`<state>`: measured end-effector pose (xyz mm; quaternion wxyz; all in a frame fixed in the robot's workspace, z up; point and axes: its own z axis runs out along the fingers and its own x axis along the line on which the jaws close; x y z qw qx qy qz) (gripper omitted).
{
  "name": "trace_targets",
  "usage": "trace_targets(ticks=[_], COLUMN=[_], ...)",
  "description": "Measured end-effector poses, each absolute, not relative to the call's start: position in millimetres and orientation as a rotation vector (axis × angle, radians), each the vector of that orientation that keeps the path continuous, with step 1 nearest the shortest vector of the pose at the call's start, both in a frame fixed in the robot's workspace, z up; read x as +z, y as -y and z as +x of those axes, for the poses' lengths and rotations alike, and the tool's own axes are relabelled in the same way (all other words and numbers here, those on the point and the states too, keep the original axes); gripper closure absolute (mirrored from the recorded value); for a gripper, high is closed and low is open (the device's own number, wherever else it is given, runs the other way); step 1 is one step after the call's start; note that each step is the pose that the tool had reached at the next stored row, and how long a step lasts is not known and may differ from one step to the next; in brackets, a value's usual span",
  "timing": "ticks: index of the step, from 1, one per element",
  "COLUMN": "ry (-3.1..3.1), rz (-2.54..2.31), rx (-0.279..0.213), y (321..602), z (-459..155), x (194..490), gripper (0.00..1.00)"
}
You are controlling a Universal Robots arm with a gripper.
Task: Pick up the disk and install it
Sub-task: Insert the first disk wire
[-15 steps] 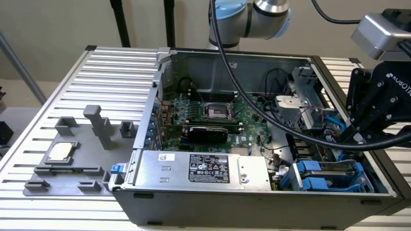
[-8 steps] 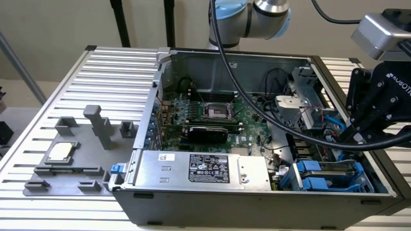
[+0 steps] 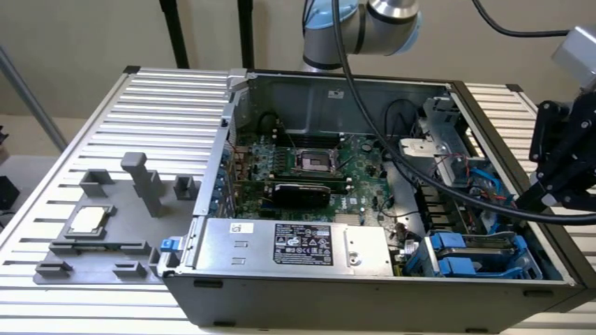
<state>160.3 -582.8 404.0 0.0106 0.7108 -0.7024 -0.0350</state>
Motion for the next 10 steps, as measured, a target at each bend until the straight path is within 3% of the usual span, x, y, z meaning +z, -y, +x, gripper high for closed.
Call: trace_targets(ticks=[10], ry=[2.19], rz=[2.22], rx=[-0.109], y=[569], z=[182], x=[386], gripper=[0.89])
